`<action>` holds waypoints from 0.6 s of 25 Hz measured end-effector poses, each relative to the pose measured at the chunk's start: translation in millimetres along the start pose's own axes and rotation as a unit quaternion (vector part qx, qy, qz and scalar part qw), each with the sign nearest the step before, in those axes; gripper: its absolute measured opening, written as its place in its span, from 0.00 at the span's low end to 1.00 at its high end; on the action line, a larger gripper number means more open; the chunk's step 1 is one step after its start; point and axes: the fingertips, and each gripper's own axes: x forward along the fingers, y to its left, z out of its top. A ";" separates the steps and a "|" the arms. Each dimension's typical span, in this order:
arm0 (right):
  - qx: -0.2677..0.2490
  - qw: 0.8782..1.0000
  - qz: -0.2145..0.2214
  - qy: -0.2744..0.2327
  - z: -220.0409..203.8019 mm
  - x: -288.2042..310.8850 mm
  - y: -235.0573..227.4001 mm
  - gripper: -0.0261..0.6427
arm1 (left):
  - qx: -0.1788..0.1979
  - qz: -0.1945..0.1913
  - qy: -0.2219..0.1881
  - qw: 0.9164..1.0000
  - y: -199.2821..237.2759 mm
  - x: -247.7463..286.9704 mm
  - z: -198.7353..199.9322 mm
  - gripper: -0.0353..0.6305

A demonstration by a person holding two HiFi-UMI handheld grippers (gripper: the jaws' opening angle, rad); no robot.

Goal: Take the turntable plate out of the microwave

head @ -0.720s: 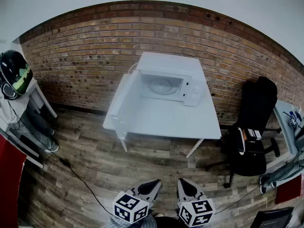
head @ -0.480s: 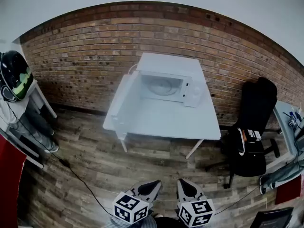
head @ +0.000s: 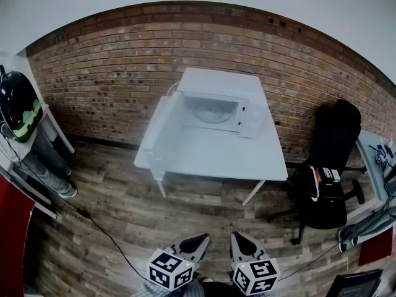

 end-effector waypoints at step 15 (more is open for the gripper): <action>0.007 1.000 0.030 -0.003 -4.8 -16.5 -10.1 0.07 | -0.009 0.018 -0.007 1.000 -22.6 2.3 -4.5 0.07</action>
